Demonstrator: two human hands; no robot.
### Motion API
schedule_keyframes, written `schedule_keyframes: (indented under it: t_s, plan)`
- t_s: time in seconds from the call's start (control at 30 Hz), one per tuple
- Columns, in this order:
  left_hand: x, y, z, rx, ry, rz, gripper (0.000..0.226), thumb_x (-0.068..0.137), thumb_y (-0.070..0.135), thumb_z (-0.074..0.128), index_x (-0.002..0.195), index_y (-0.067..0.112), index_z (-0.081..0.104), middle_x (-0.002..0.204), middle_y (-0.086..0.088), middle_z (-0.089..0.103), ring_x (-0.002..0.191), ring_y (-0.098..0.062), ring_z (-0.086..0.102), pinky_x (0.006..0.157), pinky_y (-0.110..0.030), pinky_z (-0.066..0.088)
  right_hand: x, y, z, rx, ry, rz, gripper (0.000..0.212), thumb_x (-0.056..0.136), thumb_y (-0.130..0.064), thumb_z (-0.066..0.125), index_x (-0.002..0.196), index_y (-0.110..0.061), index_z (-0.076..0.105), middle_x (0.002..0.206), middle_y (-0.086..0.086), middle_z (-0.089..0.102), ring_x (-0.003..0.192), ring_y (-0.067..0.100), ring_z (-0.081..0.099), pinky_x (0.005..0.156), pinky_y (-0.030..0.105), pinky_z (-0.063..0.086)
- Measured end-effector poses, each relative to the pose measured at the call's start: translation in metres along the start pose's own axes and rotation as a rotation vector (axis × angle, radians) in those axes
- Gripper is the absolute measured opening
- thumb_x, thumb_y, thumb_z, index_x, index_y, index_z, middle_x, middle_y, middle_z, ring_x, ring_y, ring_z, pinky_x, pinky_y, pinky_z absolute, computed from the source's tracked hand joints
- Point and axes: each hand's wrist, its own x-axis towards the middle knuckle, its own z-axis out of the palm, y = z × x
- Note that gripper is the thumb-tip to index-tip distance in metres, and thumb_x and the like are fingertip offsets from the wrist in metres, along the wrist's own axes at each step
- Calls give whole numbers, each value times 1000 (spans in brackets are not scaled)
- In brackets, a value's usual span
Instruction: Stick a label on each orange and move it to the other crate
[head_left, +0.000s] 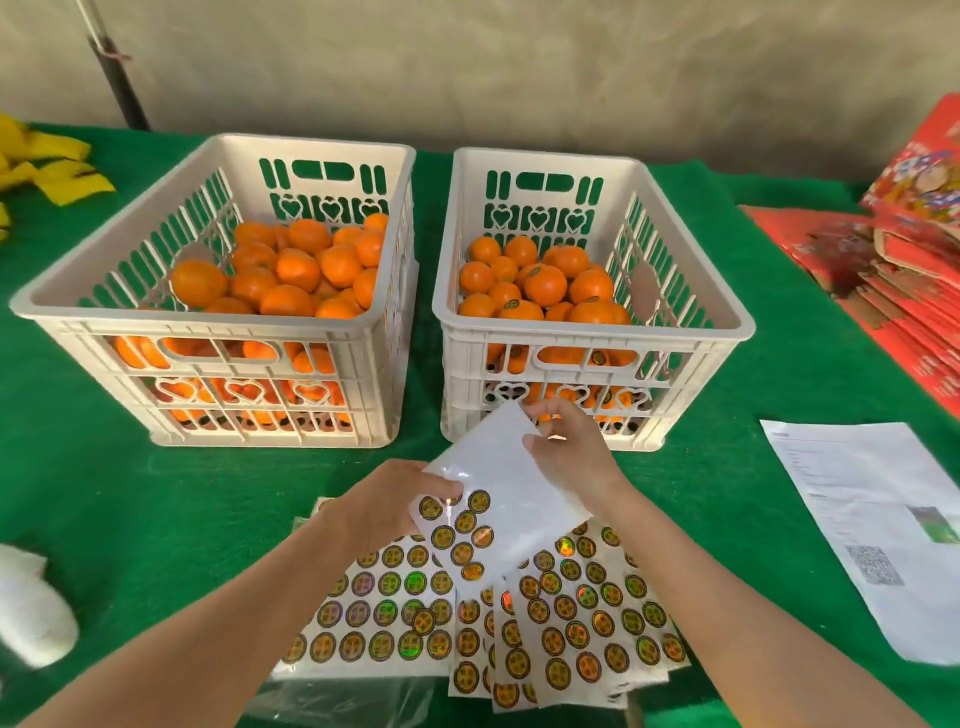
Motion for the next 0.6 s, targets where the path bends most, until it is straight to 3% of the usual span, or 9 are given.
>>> schedule_keyframes:
  t_s: [0.07,0.13,0.2,0.3,0.4,0.47,0.53,0.6]
  plan:
    - [6,2,4,-101,-40,16,12,83,2,65,94,1,63,75,-7,74,69,-20,72,62,-29,57,-11,0,0,-277,136,-217,17,86,-3,63,101,-13,62,101,7,60,93,17,54,82,24,44]
    - [7,3,7,-74,-66,34,7,84,0,63,90,3,62,68,-3,73,62,-16,70,56,-27,56,-22,2,1,-476,228,-553,16,81,-1,68,97,-6,70,104,10,60,102,19,49,92,17,32]
    - [7,5,8,-51,-99,7,12,83,2,65,95,3,65,80,-7,75,74,-21,72,66,-31,58,-32,1,4,-497,73,-690,14,79,-2,69,93,-6,73,99,11,60,101,19,49,91,17,31]
    - [6,8,8,-97,-161,-71,26,83,0,62,110,0,65,103,-17,72,92,-28,70,72,-32,57,-40,2,9,-518,-142,-678,12,80,-4,71,92,-5,73,95,11,59,96,17,49,88,14,31]
    - [6,10,9,-112,-215,-97,31,86,0,59,117,-3,62,110,-22,68,100,-34,67,78,-37,55,-42,1,10,-513,-170,-661,5,79,-3,71,84,-4,70,92,10,59,94,6,39,82,11,27]
    - [8,9,7,0,-183,-88,33,85,3,63,118,0,63,110,-18,69,107,-35,63,93,-40,50,-43,0,8,-480,-175,-673,2,80,-2,69,81,-3,67,91,2,57,92,1,38,81,11,29]
    - [12,8,4,82,-154,-80,32,83,4,66,115,2,66,114,-17,68,115,-38,58,105,-48,39,-43,-1,5,-434,-159,-660,3,80,0,66,80,-3,65,88,-4,54,88,5,44,80,16,34]
    - [16,6,2,106,-163,-83,29,80,3,69,109,1,68,111,-19,68,110,-41,60,103,-51,41,-41,-4,3,-399,-130,-625,5,80,2,64,80,-3,64,83,-2,55,82,12,49,75,23,39]
